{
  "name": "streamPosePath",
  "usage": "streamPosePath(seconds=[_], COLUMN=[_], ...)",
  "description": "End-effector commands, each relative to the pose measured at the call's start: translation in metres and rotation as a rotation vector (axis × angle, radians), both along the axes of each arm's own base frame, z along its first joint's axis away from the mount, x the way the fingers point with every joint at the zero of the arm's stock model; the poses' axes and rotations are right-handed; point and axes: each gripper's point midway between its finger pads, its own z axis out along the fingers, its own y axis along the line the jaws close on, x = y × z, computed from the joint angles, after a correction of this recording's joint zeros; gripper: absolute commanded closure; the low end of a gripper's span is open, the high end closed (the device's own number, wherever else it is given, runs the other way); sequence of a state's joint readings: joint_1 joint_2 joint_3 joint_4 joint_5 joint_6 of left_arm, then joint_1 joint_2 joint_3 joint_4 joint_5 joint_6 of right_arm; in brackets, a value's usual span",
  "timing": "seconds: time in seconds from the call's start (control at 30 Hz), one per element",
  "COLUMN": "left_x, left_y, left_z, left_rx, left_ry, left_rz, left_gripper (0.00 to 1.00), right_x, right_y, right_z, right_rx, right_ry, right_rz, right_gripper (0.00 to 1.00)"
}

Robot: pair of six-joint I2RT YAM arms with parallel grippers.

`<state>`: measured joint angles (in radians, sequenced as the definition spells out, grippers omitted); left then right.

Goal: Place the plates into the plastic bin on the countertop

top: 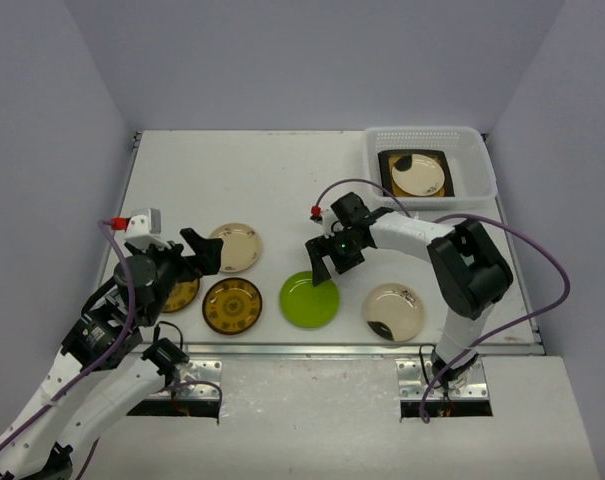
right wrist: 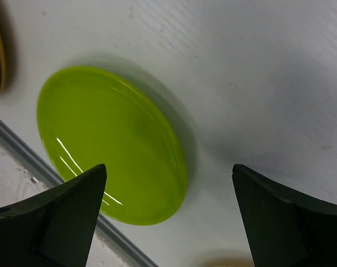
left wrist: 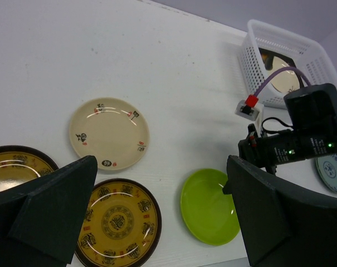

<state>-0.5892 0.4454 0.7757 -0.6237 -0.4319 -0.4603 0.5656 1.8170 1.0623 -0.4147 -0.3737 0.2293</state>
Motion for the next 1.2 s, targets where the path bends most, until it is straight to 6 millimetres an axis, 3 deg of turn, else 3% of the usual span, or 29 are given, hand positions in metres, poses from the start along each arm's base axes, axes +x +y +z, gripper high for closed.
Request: streamPosePath(seconds=[0.0,0.13,0.27,0.3,0.37,0.47,0.6,0.7,0.73,0.83,0.93,1.0,1.07,1.17], left_x=[0.002,0.001,0.000,0.000,0.000,0.000,0.000,0.000,0.000,-0.001,-0.001,-0.001,-0.001,-0.001], left_y=[-0.004,-0.005,-0.005,-0.006,-0.006,-0.006,-0.006,-0.006,-0.006,-0.006,-0.005,-0.005,-0.004,-0.004], left_z=[0.013,0.013,0.014,0.014,0.014,0.015,0.015,0.015,0.015,0.016,0.017,0.016,0.016,0.016], left_rx=[-0.032,-0.034,-0.036,-0.037,-0.037,-0.038,-0.038,-0.038,-0.038,-0.040,-0.042,-0.042,-0.040,-0.042], left_ry=[-0.053,-0.055,-0.059,-0.059,-0.061,-0.062,-0.064,-0.065,-0.065,-0.068,-0.072,-0.071,-0.070,-0.072], left_rz=[-0.018,-0.024,-0.031,-0.033,-0.034,-0.036,-0.036,-0.037,-0.037,-0.037,-0.034,-0.033,-0.031,-0.031], left_gripper=[0.00,0.00,0.00,0.00,0.00,0.00,0.00,0.00,0.00,0.00,0.00,0.00,0.00,0.00], right_x=[-0.005,-0.019,-0.027,-0.028,-0.028,-0.024,-0.015,-0.003,0.011,0.048,0.100,0.121,0.154,0.180], right_y=[-0.003,-0.010,-0.018,-0.019,-0.022,-0.021,-0.008,0.007,0.014,-0.001,-0.033,-0.062,-0.103,-0.154], right_z=[-0.008,-0.027,-0.042,-0.045,-0.049,-0.049,-0.030,0.000,0.024,0.072,0.122,0.133,0.148,0.147], right_rx=[-0.032,-0.051,-0.091,-0.099,-0.112,-0.116,-0.042,0.089,0.165,0.341,0.546,0.602,0.688,0.756], right_ry=[-0.026,0.042,0.081,0.086,0.090,0.089,0.056,0.004,-0.067,-0.103,-0.155,-0.153,-0.195,-0.171], right_rz=[0.089,0.118,0.109,0.104,0.085,0.055,0.019,-0.025,-0.040,-0.237,-0.507,-0.703,-0.972,-1.300], right_gripper=[0.10,0.33,0.71,0.77,0.79,0.96,1.00,1.00,1.00,1.00,1.00,1.00,1.00,1.00])
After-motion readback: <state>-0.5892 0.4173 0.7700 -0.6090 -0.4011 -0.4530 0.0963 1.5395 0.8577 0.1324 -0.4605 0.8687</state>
